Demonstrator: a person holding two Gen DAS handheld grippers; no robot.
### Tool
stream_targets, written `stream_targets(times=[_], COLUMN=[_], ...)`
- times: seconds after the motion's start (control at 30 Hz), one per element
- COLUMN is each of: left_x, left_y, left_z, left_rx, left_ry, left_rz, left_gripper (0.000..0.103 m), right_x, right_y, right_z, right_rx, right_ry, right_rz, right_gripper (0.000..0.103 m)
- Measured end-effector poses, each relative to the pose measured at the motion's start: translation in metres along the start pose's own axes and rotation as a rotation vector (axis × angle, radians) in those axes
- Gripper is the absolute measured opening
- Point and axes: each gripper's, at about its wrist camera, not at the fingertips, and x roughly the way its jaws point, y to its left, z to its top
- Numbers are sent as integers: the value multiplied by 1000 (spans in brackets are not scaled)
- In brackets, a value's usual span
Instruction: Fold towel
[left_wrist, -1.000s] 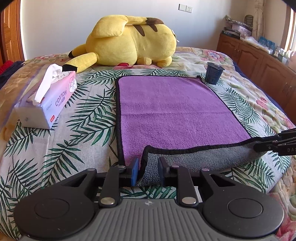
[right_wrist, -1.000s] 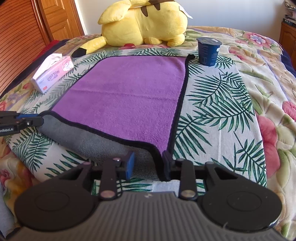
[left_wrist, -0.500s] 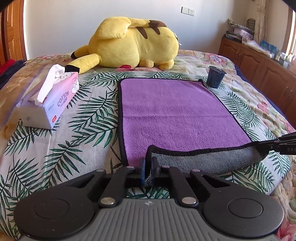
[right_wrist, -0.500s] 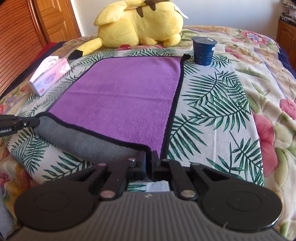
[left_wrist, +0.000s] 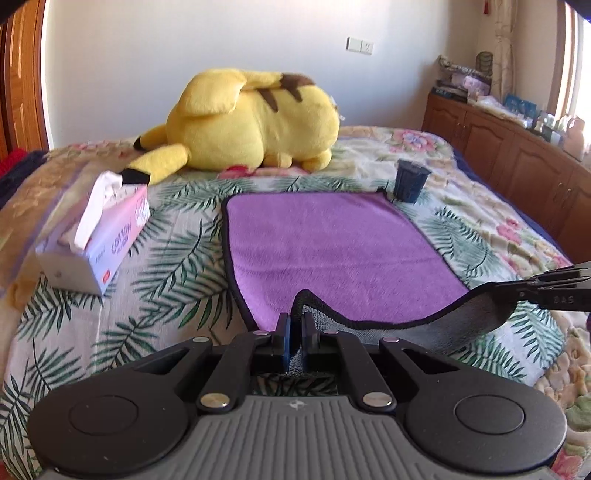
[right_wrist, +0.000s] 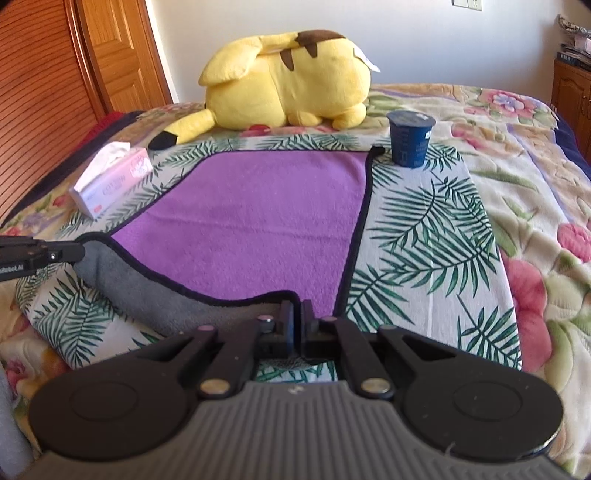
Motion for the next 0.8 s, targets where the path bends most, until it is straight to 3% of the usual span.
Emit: stream_targets(times=[0.8], left_x=[5], left_y=[12], left_z=[14], left_rx=[-3], left_ry=[-50], left_rz=[23], left_gripper=[0], right_x=[0], right_y=[3], right_z=[21], right_rx=[-29], right_ry=[-117], right_rz=[9], right_gripper=[4])
